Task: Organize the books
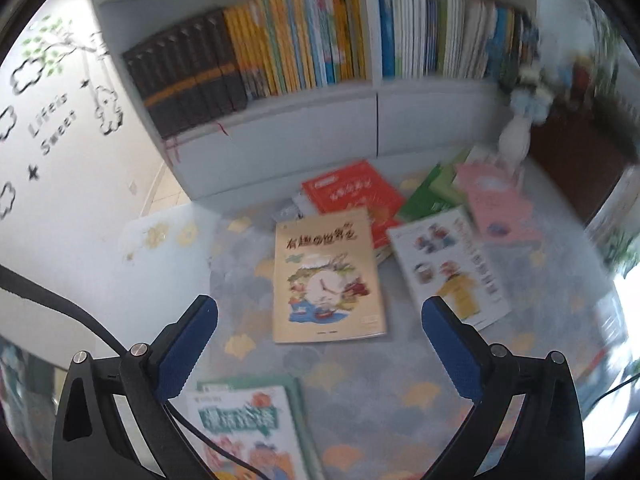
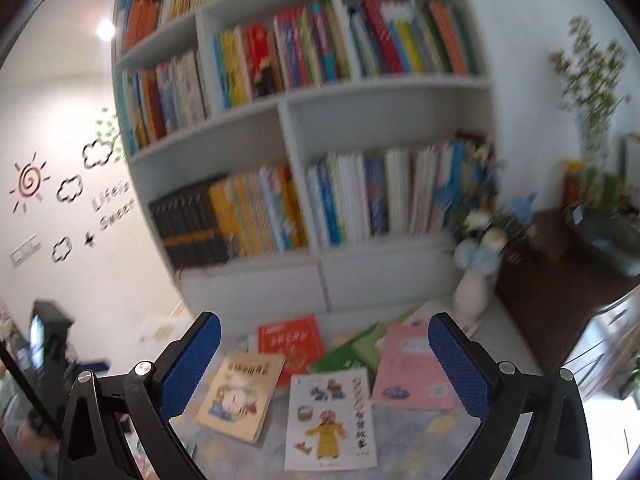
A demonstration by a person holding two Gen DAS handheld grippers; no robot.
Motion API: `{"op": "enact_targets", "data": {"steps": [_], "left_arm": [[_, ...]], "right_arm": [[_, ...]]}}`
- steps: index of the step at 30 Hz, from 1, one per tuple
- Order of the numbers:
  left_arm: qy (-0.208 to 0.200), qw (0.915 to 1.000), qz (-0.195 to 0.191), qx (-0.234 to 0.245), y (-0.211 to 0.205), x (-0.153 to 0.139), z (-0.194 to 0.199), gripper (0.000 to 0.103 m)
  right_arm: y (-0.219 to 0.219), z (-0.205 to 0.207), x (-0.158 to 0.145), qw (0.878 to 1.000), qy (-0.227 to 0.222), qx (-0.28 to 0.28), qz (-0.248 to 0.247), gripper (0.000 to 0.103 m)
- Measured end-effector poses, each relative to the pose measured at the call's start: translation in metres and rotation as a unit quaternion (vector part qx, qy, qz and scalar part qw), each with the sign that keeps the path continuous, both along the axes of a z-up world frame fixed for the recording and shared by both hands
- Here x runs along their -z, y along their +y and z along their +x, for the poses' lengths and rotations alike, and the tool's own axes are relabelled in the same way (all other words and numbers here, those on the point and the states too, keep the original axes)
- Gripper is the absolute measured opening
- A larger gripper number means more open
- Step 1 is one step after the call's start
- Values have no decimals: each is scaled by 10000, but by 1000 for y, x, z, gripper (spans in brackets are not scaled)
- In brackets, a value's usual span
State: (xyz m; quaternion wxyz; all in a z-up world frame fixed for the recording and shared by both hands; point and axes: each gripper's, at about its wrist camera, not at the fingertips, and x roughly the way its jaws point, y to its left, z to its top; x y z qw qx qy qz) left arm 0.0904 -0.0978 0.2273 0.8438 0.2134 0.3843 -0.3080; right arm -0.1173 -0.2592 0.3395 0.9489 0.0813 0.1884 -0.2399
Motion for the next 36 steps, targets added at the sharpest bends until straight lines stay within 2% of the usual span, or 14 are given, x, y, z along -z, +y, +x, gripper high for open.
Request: {"op": "enact_targets", "data": {"steps": [3, 7, 9, 12, 13, 14, 16, 19, 24, 25, 26, 28, 32, 36], "left_arm": [[344, 9990, -111, 278, -2, 46, 29, 102], [957, 9907, -961, -136, 8, 100, 79, 102], [961, 9904, -842, -520, 7, 124, 102, 102], [880, 9937, -371, -590, -7, 159, 128, 100], [870, 9942, -295, -558, -9, 166, 132, 90], [898, 9948, -159, -456, -14, 175, 137, 75], [903, 9955, 42, -292, -20, 185, 143, 70], [978, 9950, -45, -184, -22, 192, 150, 70], [1462, 9869, -398, -550, -21, 211, 170, 72], [1591, 9845, -444, -580, -22, 215, 171, 75], [1887, 9786, -538, -615, -23, 222, 172, 86], [2215, 9698, -775, -670, -24, 228, 167, 103], [2058, 9757, -496, -569, -33, 230, 155, 102], [2025, 9746, -638, -717, -28, 231, 149, 101]], "right_arm": [[-15, 28, 43, 9981, 297, -388, 365, 103], [-23, 92, 135, 9848, 731, -1136, 1096, 103], [-24, 121, 182, 9754, 870, -1497, 1367, 103], [-15, 171, 257, 9564, 1400, -1941, 1672, 103], [-10, 185, 276, 9518, 1553, -2030, 1696, 103], [-5, 199, 292, 9482, 1676, -2114, 1677, 103], [5, 217, 311, 9456, 1864, -2121, 1615, 103], [13, 234, 320, 9421, 1944, -2091, 1756, 103], [25, 257, 338, 9359, 2191, -2109, 1780, 103], [23, 260, 346, 9331, 2334, -2020, 1847, 103], [21, 261, 356, 9283, 2524, -1882, 1979, 103], [24, 256, 356, 9389, 2249, -1921, 1762, 103], [31, 250, 360, 9439, 2185, -2016, 1437, 103], [29, 248, 359, 9457, 2110, -1899, 1581, 103]]}}
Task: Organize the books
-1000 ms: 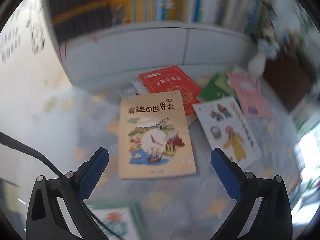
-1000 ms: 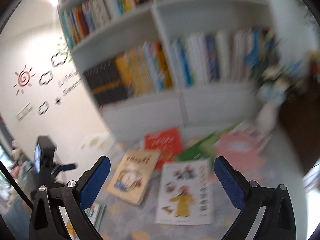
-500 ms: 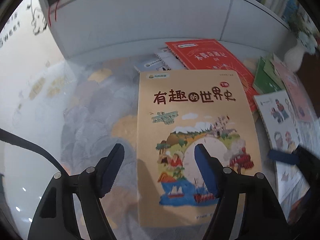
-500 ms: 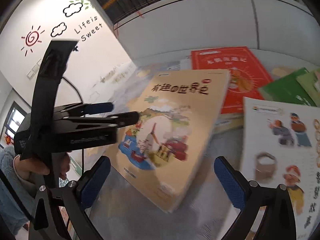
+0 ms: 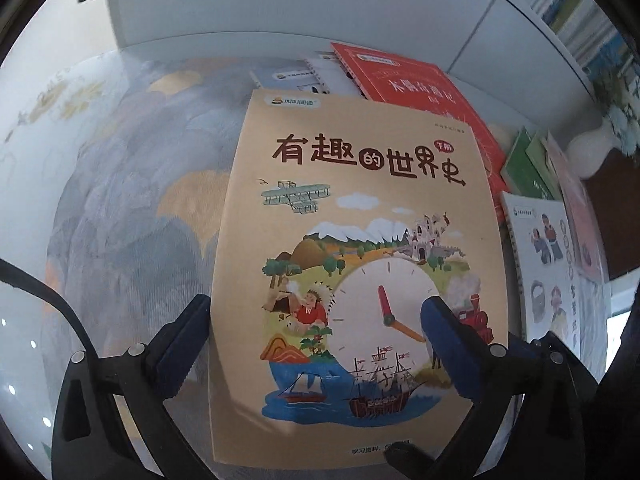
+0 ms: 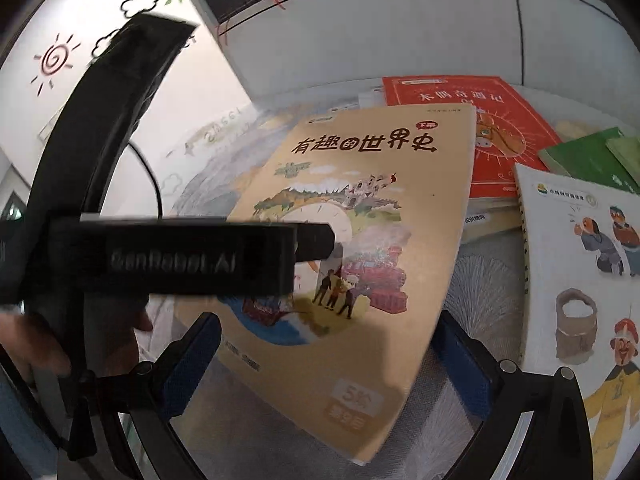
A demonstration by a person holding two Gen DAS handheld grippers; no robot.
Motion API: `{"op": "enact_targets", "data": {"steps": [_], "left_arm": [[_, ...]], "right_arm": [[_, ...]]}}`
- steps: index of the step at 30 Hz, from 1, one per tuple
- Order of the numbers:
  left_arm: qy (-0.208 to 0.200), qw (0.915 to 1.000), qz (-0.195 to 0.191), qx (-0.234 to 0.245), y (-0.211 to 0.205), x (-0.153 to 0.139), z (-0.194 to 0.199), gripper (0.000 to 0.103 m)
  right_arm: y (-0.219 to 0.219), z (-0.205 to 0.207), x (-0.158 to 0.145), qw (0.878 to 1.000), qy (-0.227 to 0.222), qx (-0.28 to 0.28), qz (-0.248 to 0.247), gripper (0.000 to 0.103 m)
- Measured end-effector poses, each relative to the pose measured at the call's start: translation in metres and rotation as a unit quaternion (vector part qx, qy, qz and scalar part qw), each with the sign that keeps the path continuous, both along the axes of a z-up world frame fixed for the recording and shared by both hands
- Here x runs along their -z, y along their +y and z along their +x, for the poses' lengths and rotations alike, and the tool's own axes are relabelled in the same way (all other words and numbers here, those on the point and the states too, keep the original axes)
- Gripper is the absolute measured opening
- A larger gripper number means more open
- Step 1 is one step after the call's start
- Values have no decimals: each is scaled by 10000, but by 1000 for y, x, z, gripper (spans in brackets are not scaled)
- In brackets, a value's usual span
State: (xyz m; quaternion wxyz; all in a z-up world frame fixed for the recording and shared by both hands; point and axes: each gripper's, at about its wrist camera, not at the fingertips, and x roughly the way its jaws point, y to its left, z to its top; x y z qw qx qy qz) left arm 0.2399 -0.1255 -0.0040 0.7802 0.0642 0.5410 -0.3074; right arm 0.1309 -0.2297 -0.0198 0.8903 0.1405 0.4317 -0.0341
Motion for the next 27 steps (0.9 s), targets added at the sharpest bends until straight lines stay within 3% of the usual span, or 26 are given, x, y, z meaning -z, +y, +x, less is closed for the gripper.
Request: {"op": "enact_targets", "data": {"steps": [2, 4, 5, 6, 7, 9, 13, 17, 22, 27], "left_arm": [[30, 9999, -17, -105, 3, -1, -4, 101], [312, 9986, -307, -289, 12, -3, -5, 101], [396, 9979, -395, -319, 15, -4, -7, 100], [479, 9972, -468, -327, 18, -5, -11, 99], [574, 9965, -543, -290, 19, -7, -17, 98], [664, 9953, -669, -208, 18, -12, -29, 89], [267, 9986, -462, 40, 14, -27, -63, 88], [689, 9932, -924, -161, 36, -37, -76, 88], [459, 9938, -975, -273, 55, -61, -100, 88], [143, 9944, -966, -408, 100, -92, -117, 88]], "right_arm": [[-11, 1, -2, 9987, 34, 67, 512, 103], [-31, 2, -3, 9900, 22, 146, 1401, 100], [-35, -1, -5, 9888, 35, 85, 1490, 88], [-41, -6, -6, 9876, 17, 111, 1564, 68], [-45, -10, -5, 9854, 31, 113, 1699, 57], [-50, -21, -2, 9810, 49, 145, 1934, 26], [-20, -45, -19, 9868, -245, -564, 1500, 24], [4, -67, -41, 9905, -318, -817, 1055, 24], [33, -90, -66, 9910, -433, -1085, 652, 24], [60, -111, -86, 9861, -652, -1246, 887, 24]]}}
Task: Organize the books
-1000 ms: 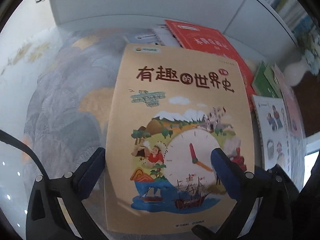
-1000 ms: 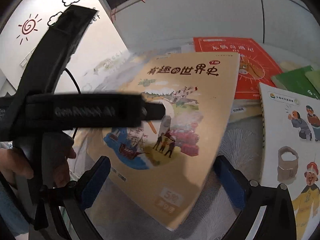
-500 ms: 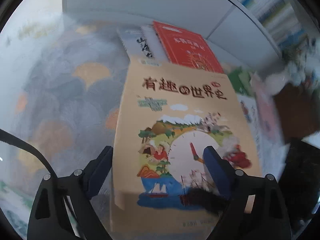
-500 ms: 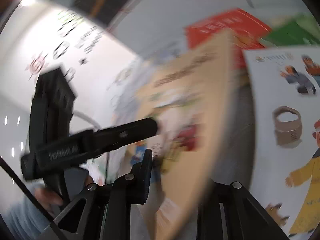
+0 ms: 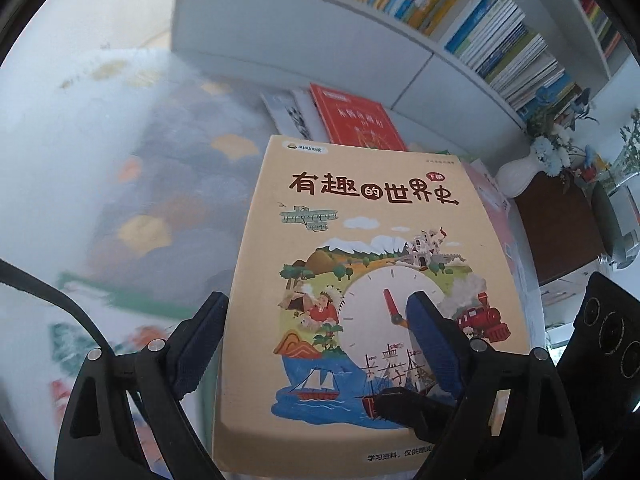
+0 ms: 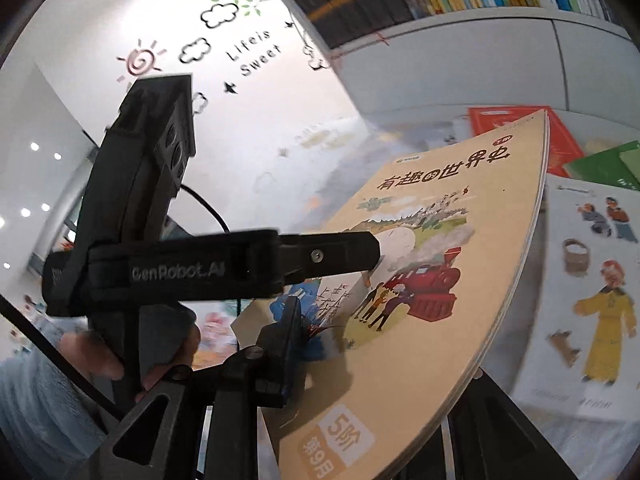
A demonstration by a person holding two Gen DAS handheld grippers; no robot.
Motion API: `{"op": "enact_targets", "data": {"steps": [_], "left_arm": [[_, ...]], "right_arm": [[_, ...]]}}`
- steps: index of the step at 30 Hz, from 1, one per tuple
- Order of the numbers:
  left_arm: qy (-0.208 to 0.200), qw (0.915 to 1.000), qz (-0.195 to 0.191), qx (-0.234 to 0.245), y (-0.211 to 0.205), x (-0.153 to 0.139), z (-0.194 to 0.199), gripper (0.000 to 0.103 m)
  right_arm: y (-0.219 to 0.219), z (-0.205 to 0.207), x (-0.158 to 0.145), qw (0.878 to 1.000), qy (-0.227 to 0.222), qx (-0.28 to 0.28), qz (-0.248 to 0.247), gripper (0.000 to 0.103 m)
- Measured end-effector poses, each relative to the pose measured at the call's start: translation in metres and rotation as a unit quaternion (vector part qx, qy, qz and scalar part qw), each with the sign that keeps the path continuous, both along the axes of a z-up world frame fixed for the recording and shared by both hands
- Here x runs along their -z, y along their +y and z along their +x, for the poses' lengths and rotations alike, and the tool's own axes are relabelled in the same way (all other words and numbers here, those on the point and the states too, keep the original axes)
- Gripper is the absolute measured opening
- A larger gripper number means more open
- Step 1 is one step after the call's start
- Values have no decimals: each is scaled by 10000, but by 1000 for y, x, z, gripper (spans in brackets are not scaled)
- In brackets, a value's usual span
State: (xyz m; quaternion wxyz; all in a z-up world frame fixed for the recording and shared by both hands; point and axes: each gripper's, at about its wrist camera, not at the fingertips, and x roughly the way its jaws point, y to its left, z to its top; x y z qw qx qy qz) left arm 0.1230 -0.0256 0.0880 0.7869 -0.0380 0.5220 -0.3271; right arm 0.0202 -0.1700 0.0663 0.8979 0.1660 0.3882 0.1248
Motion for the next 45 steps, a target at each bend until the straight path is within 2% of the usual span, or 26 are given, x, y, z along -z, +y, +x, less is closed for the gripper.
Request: {"op": "enact_targets", "data": {"steps": [4, 7, 12, 16, 20, 25, 26, 27, 30, 32, 34, 37, 41, 43, 44, 45], "left_arm": [[-219, 9995, 30, -212, 37, -13, -5, 88], [-187, 9989, 133, -411, 68, -14, -10, 88], [-246, 9979, 393, -455, 106, -13, -26, 88], [-42, 9975, 386, -585, 133, -4, -33, 88], [-35, 9961, 483, -736, 155, 2, -41, 88], [152, 9954, 439, -843, 175, 16, -34, 88], [142, 9961, 406, -768, 176, 18, -33, 82], [115, 9970, 409, -643, 173, 18, -33, 81], [-164, 9967, 761, -216, 152, 12, -39, 81], [-357, 9935, 1065, 154, 135, 13, -44, 82], [-509, 9889, 1370, 253, 125, 17, -46, 81], [-340, 9917, 1233, 100, 130, 24, -48, 81], [-111, 9921, 1202, -328, 155, 39, -50, 82], [11, 9902, 1301, -515, 167, 49, -51, 82], [77, 9888, 1355, -622, 174, 53, -53, 82], [110, 9879, 1383, -696, 180, 56, -53, 82]], "right_arm": [[38, -9, -12, 9990, -288, -311, -125, 24], [77, -13, -13, 9970, -449, -527, -358, 25], [119, -19, -2, 9980, -366, -510, -119, 25], [155, -35, 8, 9980, -338, -471, -261, 25], [179, -35, 16, 9975, -209, -610, -282, 25], [193, -24, 29, 9965, -72, -776, -318, 25], [197, -20, 33, 9959, -56, -830, -359, 25], [200, -16, 37, 9956, -19, -856, -388, 26], [213, -6, 50, 9925, 160, -903, -810, 26], [216, -5, 63, 9921, 357, -927, -765, 23], [219, -6, 72, 9924, 476, -911, -677, 23], [213, -4, 80, 9946, 721, -596, -454, 23], [211, -8, 86, 9942, 765, -315, -691, 23], [212, -11, 90, 9934, 873, -226, -704, 26], [213, -10, 93, 9924, 977, -221, -710, 31], [215, -10, 98, 9906, 1141, -239, -713, 40]]}}
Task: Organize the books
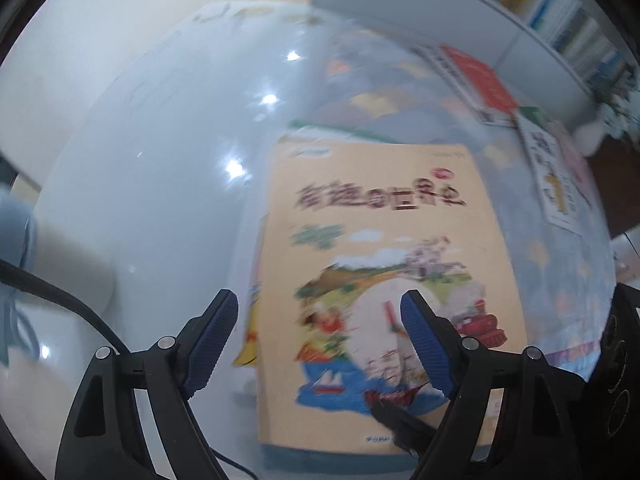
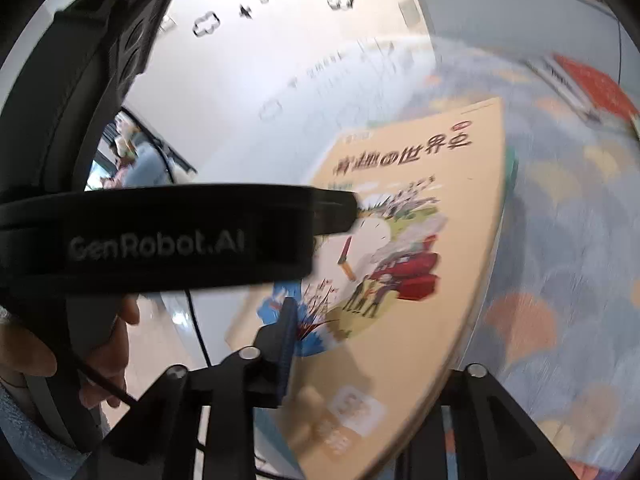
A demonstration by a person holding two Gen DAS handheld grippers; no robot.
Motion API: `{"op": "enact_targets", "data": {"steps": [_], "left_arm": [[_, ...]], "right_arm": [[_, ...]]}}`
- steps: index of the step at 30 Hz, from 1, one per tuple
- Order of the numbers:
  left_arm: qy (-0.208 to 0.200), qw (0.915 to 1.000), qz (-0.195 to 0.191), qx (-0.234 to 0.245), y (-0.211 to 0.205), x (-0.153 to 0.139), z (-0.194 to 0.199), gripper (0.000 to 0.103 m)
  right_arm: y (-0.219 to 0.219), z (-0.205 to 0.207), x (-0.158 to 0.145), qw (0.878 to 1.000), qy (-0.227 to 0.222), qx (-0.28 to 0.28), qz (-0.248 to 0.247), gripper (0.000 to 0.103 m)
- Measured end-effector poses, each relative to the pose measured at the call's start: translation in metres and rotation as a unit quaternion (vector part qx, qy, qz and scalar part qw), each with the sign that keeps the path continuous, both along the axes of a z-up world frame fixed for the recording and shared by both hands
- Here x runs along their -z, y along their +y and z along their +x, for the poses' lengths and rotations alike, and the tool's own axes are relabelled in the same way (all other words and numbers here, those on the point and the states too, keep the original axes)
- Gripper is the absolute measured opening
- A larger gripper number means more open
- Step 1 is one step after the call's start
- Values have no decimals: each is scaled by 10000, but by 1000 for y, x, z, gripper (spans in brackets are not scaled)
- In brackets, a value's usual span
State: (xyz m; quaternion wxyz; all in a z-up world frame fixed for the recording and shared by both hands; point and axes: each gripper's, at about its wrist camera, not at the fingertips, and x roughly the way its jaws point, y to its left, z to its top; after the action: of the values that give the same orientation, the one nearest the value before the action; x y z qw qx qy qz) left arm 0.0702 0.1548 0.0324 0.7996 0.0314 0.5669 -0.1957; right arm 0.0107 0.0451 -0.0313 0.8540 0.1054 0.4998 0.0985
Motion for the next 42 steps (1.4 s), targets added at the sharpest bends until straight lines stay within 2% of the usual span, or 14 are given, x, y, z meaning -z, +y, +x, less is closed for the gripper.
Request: {"op": "enact_targets", "data": {"steps": [1, 2, 4, 6, 9, 15, 19, 25, 27, 30, 33, 36, 40, 42], "left_arm": [[7, 9999, 32, -103, 8, 2, -1, 82], [-1, 9998, 64, -171, 14, 2, -4, 83], [-1, 9992, 181, -343, 26, 3, -6, 83], [15, 9983, 174, -554, 42, 3, -11, 83], [143, 9966, -17, -806, 63, 5, -25, 83], [286, 9939, -375, -1000, 77, -2, -58, 83], [216, 9935, -492, -999, 71, -24, -88, 83], [552, 9860, -730, -1394, 67, -61, -93, 83], [394, 9816, -1167, -1462, 66, -86, -83, 83], [-87, 9811, -1353, -1381, 56, -126, -74, 85], [-579, 9845, -1294, -1035, 34, -167, -70, 86], [-888, 9846, -1396, -567, 4, -201, -60, 91], [-1358, 9776, -1605, 45, -40, -243, -45, 93], [-1502, 9715, -1806, 333, -66, -255, -39, 100]], "right_arm": [[2, 0, 3, 9999, 154, -7, -36, 47], [4, 0, 7, 9992, 372, 15, -152, 61], [4, -3, 10, 9983, 563, 8, -164, 66], [10, -6, 8, 9939, 714, -135, -833, 77], [16, -16, 6, 9819, 773, -412, -1680, 78], [3, -20, -11, 9833, 689, -292, -1660, 82], [-32, -24, -36, 9891, 415, 114, -1406, 82], [-70, -17, -119, 9867, -359, 843, -1340, 82], [-81, -10, -153, 9824, -756, 1044, -1352, 87], [-99, 0, -190, 9764, -1064, 1069, -1548, 91], [-127, -7, -224, 9663, -1356, 1182, -1843, 91], [-168, -24, -264, 9529, -1858, 1659, -1729, 91], [-221, -49, -332, 9225, -2454, 2460, -1679, 91], [-233, -62, -366, 9105, -2781, 2491, -1777, 93]]}}
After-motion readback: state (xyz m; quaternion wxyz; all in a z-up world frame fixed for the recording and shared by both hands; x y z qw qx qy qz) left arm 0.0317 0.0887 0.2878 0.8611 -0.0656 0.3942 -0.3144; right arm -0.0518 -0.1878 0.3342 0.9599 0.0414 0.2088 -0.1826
